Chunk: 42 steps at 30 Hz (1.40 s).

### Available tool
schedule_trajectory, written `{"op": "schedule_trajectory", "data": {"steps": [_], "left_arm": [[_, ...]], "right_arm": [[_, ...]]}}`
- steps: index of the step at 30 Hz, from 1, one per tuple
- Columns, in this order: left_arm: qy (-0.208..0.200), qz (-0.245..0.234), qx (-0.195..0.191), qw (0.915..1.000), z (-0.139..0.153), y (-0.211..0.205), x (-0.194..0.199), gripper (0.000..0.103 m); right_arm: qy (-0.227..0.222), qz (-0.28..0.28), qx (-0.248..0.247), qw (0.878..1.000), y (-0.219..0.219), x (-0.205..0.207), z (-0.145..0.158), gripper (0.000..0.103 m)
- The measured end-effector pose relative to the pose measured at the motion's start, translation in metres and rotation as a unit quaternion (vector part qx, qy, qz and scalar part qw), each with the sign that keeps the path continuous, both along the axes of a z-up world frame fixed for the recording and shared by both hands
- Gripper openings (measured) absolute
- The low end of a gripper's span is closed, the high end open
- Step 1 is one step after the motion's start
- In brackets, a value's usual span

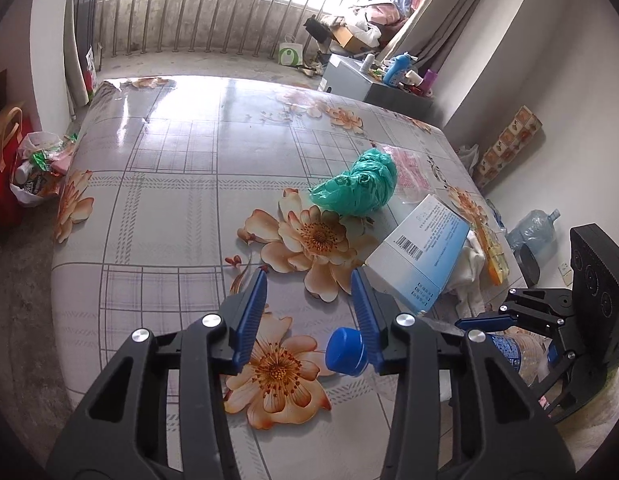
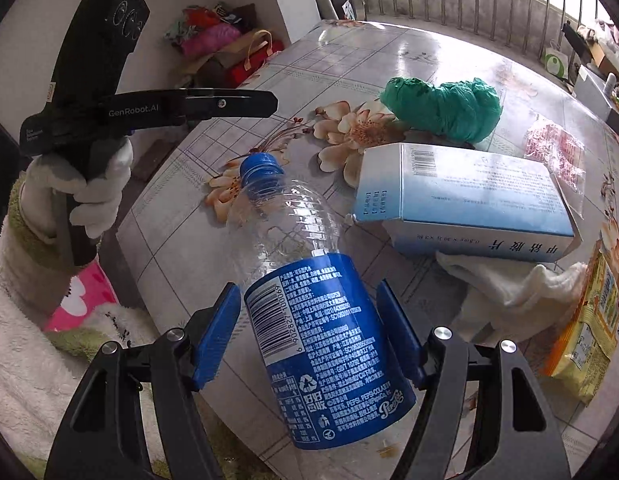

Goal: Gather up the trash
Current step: 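Grasp the Pepsi bottle around its blue label with the right gripper, then carry the Pepsi bottle with the right gripper toward the blue wastebasket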

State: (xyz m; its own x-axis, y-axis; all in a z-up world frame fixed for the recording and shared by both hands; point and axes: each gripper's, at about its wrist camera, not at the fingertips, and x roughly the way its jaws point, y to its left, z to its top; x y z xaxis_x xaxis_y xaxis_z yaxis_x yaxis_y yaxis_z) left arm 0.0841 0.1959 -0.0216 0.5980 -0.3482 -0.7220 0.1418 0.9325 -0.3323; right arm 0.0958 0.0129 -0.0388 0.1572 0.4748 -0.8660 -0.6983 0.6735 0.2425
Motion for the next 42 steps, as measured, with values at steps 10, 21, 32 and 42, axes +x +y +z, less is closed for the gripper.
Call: {"op": "schedule_trajectory", "data": {"steps": [10,21,32,42], "left_arm": [[-0.016,0.008,0.007,0.9998,0.014,0.001,-0.002,0.038],[-0.06,-0.006,0.011,0.9981,0.05,-0.018,0.006,0.038],[-0.069,-0.135,-0.009,0.9884,0.055,-0.131,0.024,0.038],[0.048,-0.22,-0.031,0.9739,-0.008,-0.231,0.027,0.038]], "right_arm": [[-0.014,-0.011,0.032,0.999,-0.012,-0.02,0.006,0.064],[-0.01,-0.171,0.252,0.952,-0.131,-0.036,0.035,0.063],[-0.005,-0.475,0.319,0.82,-0.292,-0.044,0.004,0.063],[0.012,-0.541,0.244,0.805,-0.296,-0.022,-0.022,0.063]]}}
